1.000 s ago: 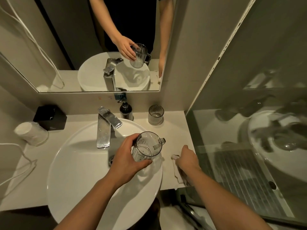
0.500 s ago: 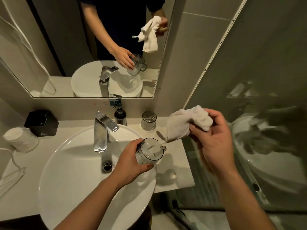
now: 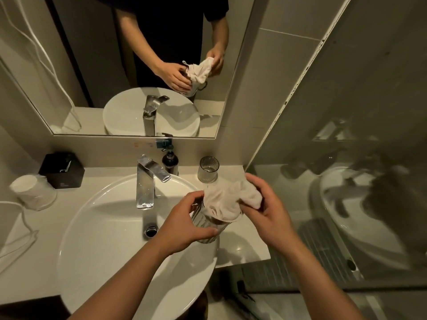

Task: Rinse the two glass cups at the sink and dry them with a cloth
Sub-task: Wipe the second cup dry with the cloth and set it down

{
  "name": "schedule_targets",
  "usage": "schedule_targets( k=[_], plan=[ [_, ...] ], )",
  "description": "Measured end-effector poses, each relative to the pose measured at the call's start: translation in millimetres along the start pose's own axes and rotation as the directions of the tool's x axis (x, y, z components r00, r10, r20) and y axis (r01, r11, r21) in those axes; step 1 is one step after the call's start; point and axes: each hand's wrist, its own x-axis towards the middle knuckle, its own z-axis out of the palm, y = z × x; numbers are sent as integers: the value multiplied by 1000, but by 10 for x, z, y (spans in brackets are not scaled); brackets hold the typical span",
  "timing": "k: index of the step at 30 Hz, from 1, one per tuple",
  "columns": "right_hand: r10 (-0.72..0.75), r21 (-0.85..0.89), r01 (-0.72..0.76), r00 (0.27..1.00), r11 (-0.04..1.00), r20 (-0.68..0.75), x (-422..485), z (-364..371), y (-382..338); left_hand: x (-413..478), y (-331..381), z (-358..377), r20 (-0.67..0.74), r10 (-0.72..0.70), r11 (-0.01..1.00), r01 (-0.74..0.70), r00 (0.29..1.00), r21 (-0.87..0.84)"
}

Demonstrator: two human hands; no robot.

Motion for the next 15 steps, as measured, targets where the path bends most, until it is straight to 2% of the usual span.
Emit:
schedule_targets(
  k=[3,6,10,15],
  plan=[
    [-71,-174,106,978,979,195,8,-90,-20,5,39,-2,38,12,1000,-12,999,-8],
    [-3,-146,52,948,988,318,-14,-107,-85,2,94,-17,76,25,1000,-25,997,2],
    [31,-73,-11,960,997,280,17,-58,-67,4,56,-45,123,-13,1000,15,992,-11],
    [49,54,-68,954,996,295,33,-4,-76,-5,78,-80,181,-43,973,82,983,-213]
  ],
)
